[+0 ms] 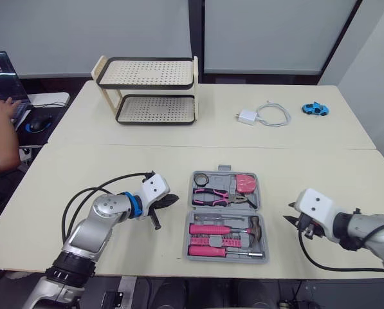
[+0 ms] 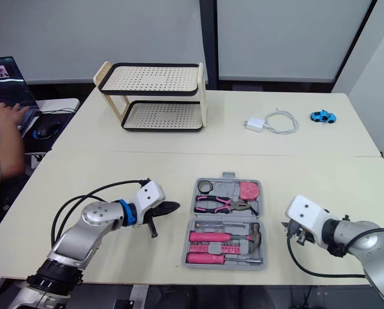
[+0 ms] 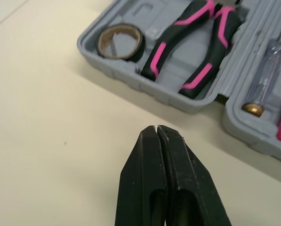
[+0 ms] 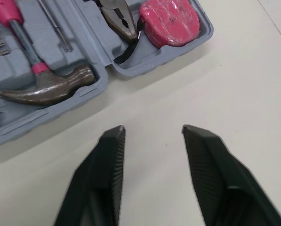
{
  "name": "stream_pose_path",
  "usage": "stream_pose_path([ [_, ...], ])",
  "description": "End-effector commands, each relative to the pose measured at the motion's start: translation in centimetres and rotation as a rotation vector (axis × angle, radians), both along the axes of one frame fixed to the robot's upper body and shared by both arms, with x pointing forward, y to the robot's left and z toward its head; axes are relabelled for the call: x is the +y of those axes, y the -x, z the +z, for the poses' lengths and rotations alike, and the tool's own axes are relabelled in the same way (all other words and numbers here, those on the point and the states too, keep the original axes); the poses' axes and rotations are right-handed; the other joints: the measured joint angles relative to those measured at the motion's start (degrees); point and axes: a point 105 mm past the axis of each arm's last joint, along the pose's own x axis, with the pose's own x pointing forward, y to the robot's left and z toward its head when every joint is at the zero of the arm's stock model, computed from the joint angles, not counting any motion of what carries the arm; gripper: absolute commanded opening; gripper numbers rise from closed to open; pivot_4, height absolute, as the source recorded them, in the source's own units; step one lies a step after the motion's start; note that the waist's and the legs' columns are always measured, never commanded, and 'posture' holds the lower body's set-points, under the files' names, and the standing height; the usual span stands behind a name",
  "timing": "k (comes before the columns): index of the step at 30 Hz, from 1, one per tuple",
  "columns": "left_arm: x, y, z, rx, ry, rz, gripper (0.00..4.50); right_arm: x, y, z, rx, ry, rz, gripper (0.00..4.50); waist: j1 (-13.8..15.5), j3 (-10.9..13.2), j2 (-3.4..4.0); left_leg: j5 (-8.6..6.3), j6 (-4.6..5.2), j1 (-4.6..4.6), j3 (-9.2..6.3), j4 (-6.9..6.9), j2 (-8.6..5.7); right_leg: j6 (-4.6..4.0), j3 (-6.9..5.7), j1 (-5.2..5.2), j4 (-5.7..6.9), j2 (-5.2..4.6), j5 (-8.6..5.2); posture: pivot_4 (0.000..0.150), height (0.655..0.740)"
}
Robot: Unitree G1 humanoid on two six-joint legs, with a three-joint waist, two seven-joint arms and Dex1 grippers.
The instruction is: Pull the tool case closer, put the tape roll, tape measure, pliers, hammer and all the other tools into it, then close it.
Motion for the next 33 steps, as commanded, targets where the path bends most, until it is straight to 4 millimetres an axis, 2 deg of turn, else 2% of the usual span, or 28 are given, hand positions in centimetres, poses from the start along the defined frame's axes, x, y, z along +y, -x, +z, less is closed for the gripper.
stream_pose_path([
  [1, -0.8, -0.2, -0.8, -0.015, 0.014, -0.012, 0.00, 0.2, -1.0, -1.3, -0.014, 0.021, 0.026, 0.42, 0.09, 0.01, 0.01, 0.00, 0.00, -0.01, -0.01, -0.02, -0.01, 0.00, 0.00, -0.02, 0.00, -0.01, 0.00, 0.150, 0.7400],
  [2, -1.0, -0.2, -1.0, -0.010, 0.025, -0.014, 0.00, 0.2, -1.2, -1.7, -0.011, 0.030, 0.036, 0.04, 0.09, 0.01, 0.01, 0.00, 0.00, -0.01, 0.00, 0.01, -0.01, 0.00, -0.02, -0.01, 0.01, 0.00, 0.00, 0.150, 0.7400],
  [3, -1.2, -0.3, -1.1, -0.003, 0.037, -0.012, 0.00, 0.4, -1.4, -2.0, -0.006, 0.023, 0.040, 0.01, 0.09, 0.01, 0.01, 0.00, 0.00, -0.01, -0.01, 0.01, -0.01, 0.00, -0.03, -0.01, 0.02, 0.01, 0.00, 0.150, 0.7400],
  [10, -2.4, 0.1, -2.2, 0.064, 0.063, -0.043, 0.00, 1.6, -2.1, -3.2, 0.020, -0.006, 0.090, 0.01, -0.12, 0.00, 0.02, 0.00, 0.00, 0.01, -0.03, 0.01, -0.03, 0.00, -0.02, -0.04, 0.07, 0.04, 0.00, 0.150, 0.7400],
  [19, -2.3, 0.9, -3.3, 0.111, 0.014, -0.081, 0.00, 3.7, -3.0, -3.8, 0.037, -0.044, 0.152, 0.01, -0.67, -0.03, 0.07, 0.00, 0.00, 0.03, -0.07, 0.01, -0.04, -0.01, -0.01, -0.03, 0.09, 0.05, 0.00, 0.150, 0.7400],
  [33, -3.9, 1.8, -2.9, 0.129, 0.026, -0.150, 0.00, 5.8, -2.9, -3.9, 0.054, -0.082, 0.205, 0.01, -0.93, -0.10, 0.17, -0.01, 0.01, 0.05, -0.10, 0.01, -0.04, -0.01, -0.02, -0.01, 0.10, 0.05, 0.01, 0.150, 0.7400],
])
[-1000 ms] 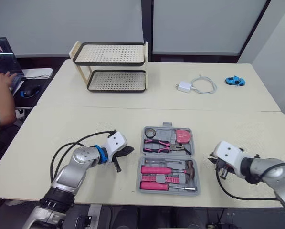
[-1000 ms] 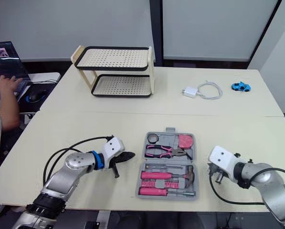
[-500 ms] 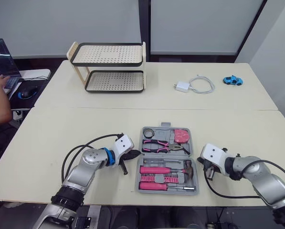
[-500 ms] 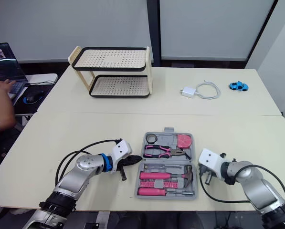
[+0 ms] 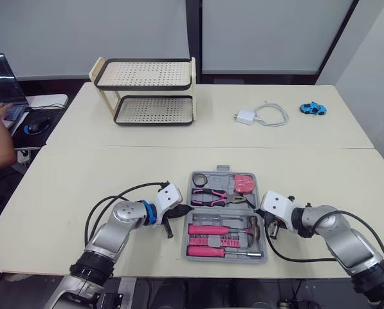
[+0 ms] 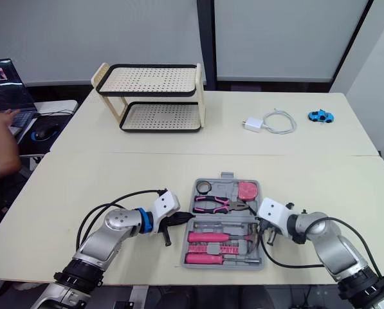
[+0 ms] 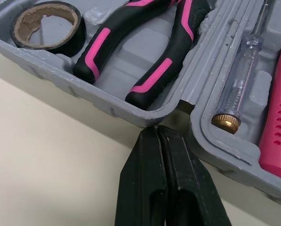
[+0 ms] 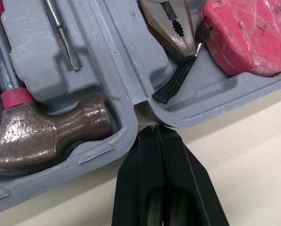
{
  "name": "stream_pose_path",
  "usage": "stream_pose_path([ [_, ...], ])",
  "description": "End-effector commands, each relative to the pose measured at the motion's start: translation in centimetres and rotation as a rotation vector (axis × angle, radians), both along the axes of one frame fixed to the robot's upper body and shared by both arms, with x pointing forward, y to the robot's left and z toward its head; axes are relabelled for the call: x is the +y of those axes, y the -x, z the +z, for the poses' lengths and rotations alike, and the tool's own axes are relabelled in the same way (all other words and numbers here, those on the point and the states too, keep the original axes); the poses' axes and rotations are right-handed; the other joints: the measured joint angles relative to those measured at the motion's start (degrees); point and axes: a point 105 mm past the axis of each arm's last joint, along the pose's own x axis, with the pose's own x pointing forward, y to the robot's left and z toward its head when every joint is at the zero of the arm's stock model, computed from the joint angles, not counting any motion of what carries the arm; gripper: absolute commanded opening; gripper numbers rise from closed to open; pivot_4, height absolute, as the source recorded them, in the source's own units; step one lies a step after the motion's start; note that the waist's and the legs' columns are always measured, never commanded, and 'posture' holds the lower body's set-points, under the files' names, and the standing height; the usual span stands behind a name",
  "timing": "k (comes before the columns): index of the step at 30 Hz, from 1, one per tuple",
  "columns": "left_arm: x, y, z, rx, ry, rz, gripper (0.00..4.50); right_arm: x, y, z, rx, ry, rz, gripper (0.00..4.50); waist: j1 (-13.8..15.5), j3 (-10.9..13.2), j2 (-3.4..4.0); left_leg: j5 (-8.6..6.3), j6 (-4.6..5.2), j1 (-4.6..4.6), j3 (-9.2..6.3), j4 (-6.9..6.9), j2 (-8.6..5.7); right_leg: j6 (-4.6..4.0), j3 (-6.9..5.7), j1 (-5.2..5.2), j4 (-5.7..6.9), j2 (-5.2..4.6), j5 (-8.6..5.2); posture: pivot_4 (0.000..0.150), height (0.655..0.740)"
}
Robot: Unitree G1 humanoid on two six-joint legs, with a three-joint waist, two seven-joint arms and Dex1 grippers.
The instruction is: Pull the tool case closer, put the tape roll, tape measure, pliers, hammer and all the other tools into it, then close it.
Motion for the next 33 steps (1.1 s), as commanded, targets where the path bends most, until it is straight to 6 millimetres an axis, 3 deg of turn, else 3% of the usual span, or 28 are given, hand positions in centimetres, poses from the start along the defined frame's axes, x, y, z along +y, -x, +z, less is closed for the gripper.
stream_pose_path([
  [1, -1.0, 1.3, -0.4, 0.038, -0.004, -0.067, 0.00, 1.6, 0.4, 0.7, -0.005, -0.040, 0.059, 0.01, -0.11, 0.00, 0.00, -0.01, 0.01, 0.00, 0.00, 0.00, 0.00, 0.00, 0.00, 0.00, 0.00, 0.00, 0.00, 0.150, 0.7400],
  [11, -0.7, 3.3, -0.3, 0.077, -0.024, -0.096, 0.00, 2.3, 1.6, 0.8, 0.025, -0.054, 0.084, 0.01, -0.29, -0.01, 0.02, -0.01, 0.02, 0.00, -0.01, -0.04, 0.03, 0.00, 0.02, -0.02, 0.00, 0.00, 0.00, 0.150, 0.7400],
  [21, -0.6, 3.4, -0.2, 0.072, -0.032, -0.086, 0.00, 2.3, 2.8, 0.4, 0.074, -0.046, 0.091, 0.01, -0.27, -0.02, 0.03, -0.02, 0.03, 0.00, -0.01, -0.04, 0.02, 0.00, 0.01, -0.02, 0.00, 0.00, 0.00, 0.150, 0.7400],
  [33, -0.8, 3.8, -0.3, 0.083, -0.029, -0.097, 0.00, 2.3, 2.9, 0.3, 0.082, -0.047, 0.083, 0.01, -0.27, -0.02, 0.03, -0.02, 0.03, 0.00, -0.01, -0.04, 0.02, 0.00, 0.02, -0.01, 0.00, 0.00, 0.00, 0.150, 0.7400],
])
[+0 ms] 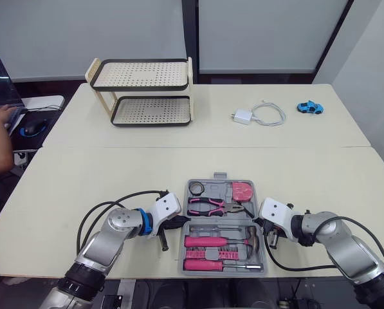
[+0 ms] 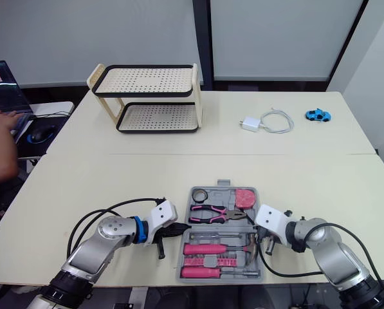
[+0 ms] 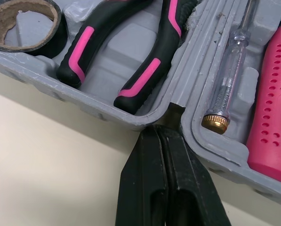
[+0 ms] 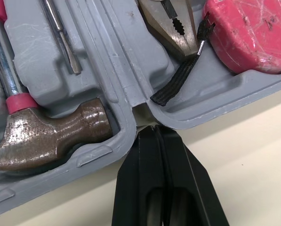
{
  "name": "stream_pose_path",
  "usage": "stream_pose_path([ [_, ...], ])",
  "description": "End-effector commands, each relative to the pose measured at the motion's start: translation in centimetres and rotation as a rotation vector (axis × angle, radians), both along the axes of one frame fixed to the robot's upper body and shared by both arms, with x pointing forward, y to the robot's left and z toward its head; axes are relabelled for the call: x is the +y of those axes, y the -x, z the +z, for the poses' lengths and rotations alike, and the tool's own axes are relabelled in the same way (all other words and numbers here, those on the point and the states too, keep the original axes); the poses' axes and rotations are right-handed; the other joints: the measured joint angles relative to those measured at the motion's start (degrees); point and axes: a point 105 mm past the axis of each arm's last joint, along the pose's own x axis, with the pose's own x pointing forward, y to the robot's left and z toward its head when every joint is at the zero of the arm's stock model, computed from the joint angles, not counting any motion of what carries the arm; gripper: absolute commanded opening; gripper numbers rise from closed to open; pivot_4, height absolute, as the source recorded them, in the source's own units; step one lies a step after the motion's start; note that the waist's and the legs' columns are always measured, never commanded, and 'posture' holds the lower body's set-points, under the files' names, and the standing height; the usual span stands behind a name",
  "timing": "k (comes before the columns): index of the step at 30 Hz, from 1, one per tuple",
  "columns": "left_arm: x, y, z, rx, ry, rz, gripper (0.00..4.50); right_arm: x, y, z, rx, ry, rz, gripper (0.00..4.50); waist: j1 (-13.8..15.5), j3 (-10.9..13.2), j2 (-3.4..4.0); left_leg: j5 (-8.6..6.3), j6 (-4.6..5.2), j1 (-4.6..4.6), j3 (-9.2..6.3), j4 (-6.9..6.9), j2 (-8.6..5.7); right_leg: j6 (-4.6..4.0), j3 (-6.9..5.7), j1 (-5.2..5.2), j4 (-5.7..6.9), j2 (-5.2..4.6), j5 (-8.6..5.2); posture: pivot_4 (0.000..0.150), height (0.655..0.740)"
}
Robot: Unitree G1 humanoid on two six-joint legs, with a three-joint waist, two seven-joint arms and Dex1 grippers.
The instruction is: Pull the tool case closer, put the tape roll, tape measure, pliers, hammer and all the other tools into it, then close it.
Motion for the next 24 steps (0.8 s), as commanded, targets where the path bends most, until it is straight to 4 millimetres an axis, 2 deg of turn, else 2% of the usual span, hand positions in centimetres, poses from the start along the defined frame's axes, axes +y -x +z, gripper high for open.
stream_pose_path([
  [1, -1.24, 1.01, -0.18, 0.020, 0.015, -0.056, 0.00, 1.55, 0.84, 0.54, 0.006, -0.045, 0.067, 0.01, 0.00, 0.00, 0.00, 0.00, 0.00, 0.00, 0.00, 0.00, 0.00, 0.00, 0.00, 0.00, 0.00, 0.00, 0.00, 0.150, 0.7400],
  [24, -0.86, 1.01, -0.26, 0.019, 0.000, -0.049, 0.00, 1.35, 0.59, 0.46, 0.001, -0.037, 0.047, 0.01, 0.00, 0.00, 0.01, 0.00, 0.00, 0.00, 0.00, 0.00, 0.00, 0.00, -0.01, 0.00, 0.00, 0.00, 0.00, 0.150, 0.7400],
])
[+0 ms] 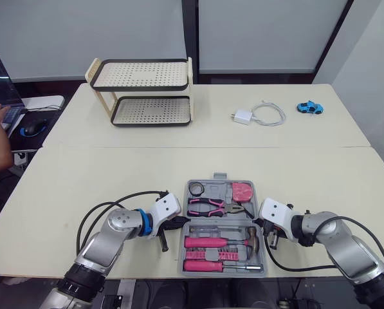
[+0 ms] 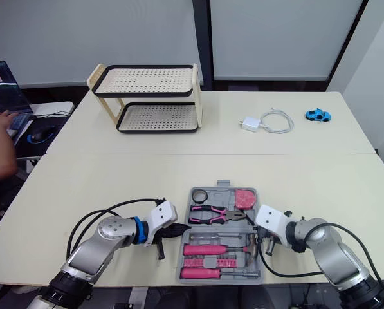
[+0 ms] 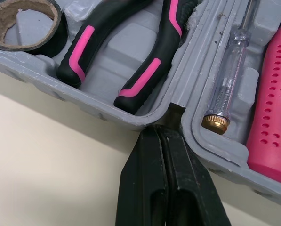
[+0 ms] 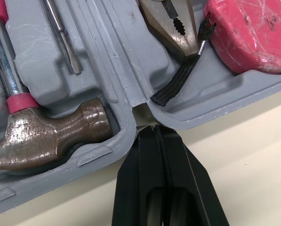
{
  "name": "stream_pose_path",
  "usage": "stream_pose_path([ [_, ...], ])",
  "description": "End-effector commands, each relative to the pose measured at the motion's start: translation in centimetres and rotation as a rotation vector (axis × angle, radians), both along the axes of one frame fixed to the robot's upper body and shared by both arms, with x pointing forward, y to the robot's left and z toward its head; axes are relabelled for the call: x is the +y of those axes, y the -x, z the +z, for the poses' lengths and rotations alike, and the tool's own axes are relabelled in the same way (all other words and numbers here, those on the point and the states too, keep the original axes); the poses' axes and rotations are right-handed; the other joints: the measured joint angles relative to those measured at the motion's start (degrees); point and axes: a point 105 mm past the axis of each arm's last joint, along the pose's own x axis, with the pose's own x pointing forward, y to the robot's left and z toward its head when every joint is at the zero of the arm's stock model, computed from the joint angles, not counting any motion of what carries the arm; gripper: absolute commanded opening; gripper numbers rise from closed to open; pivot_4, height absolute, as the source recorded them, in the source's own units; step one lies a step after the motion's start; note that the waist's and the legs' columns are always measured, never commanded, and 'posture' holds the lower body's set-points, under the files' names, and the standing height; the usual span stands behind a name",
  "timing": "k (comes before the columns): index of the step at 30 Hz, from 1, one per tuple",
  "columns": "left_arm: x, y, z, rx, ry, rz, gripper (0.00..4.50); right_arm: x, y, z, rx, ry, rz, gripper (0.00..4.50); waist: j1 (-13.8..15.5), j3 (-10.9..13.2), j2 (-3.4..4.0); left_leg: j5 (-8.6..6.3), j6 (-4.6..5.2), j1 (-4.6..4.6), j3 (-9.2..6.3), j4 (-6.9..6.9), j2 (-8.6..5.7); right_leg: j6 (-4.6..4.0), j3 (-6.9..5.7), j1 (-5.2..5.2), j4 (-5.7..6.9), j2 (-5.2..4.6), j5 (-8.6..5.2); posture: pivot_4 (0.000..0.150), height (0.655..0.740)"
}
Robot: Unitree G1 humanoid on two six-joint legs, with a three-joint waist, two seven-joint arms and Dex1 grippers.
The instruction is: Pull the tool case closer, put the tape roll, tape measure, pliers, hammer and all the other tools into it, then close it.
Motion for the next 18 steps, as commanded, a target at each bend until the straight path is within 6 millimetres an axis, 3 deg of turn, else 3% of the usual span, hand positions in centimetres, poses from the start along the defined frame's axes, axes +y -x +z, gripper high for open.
stream_pose_path([
  [1, -0.7, 0.7, -0.1, 0.007, 0.002, -0.045, 0.00, 1.2, 0.4, 0.6, -0.013, -0.033, 0.034, 0.01, 0.00, 0.00, 0.00, 0.00, 0.00, 0.00, 0.00, 0.00, 0.00, 0.00, 0.00, 0.00, 0.00, 0.00, 0.00, 0.150, 0.7400],
  [6, 0.6, -0.2, 0.8, -0.023, 0.032, 0.011, 0.00, -0.4, 0.2, 1.2, -0.025, -0.023, -0.024, 0.01, 0.01, 0.00, 0.00, 0.00, 0.00, -0.01, 0.00, 0.00, 0.00, 0.00, 0.00, -0.01, 0.00, 0.00, 0.00, 0.150, 0.7400],
  [13, 3.5, -1.2, 4.7, -0.120, 0.122, 0.034, 0.00, -3.7, 1.4, 3.2, -0.051, -0.002, -0.126, 0.01, 0.09, 0.01, 0.00, 0.00, 0.00, -0.04, 0.00, 0.00, 0.07, 0.00, 0.01, -0.04, 0.00, -0.02, 0.00, 0.150, 0.7400],
  [16, 2.6, 0.4, 6.2, -0.101, 0.165, -0.101, 0.00, -4.5, 1.7, 4.6, -0.120, -0.014, -0.147, 0.01, 0.09, 0.01, 0.00, 0.00, 0.00, -0.04, 0.01, 0.00, 0.06, 0.00, 0.01, -0.02, -0.01, -0.02, 0.00, 0.150, 0.7400],
  [18, 1.5, 2.6, 6.2, -0.045, 0.173, -0.225, 0.00, -4.6, 1.8, 5.3, -0.144, -0.048, -0.189, 0.01, 0.06, 0.01, 0.00, 0.00, 0.00, -0.05, 0.04, -0.01, 0.06, 0.00, 0.04, -0.01, -0.02, -0.04, 0.00, 0.150, 0.7400],
])
